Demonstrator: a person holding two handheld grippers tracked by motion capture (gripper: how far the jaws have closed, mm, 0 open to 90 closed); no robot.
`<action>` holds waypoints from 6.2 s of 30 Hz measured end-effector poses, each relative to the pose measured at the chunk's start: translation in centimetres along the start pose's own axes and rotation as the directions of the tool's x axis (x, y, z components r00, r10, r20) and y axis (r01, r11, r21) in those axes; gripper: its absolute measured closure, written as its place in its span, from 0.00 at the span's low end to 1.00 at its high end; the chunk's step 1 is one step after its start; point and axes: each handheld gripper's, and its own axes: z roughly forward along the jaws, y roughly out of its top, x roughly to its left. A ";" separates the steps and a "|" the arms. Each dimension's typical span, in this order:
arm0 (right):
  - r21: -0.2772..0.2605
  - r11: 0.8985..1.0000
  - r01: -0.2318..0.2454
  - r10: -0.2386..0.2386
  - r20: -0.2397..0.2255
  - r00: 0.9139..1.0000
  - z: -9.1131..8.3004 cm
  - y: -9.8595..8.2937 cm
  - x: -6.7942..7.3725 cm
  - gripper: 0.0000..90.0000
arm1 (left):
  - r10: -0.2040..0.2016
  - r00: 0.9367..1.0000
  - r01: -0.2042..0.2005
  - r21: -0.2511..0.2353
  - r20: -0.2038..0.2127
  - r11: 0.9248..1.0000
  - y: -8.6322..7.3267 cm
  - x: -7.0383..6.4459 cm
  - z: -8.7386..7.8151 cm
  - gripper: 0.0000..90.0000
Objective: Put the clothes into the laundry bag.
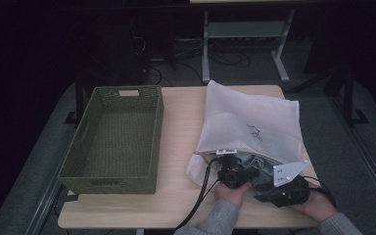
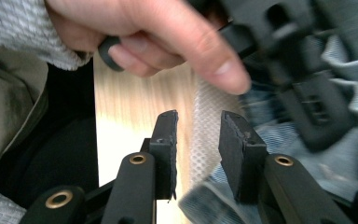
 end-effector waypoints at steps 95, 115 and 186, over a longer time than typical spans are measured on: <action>0.029 0.997 -0.067 0.064 0.087 0.994 -4.9 4.9 -5.7 0.95 | 0.078 0.997 -0.079 -0.057 -0.014 0.995 -2.9 -0.8 -1.8 0.83; 0.087 0.991 -0.098 0.087 0.120 0.989 -4.8 3.5 -6.2 0.94 | 0.081 0.997 -0.081 0.038 0.012 0.996 -4.2 -2.5 1.5 0.84; 0.095 0.987 -0.127 0.121 0.068 0.990 -3.9 3.0 -5.5 0.95 | 0.207 0.978 -0.207 -0.046 -0.012 0.977 -3.2 -2.6 -0.9 0.78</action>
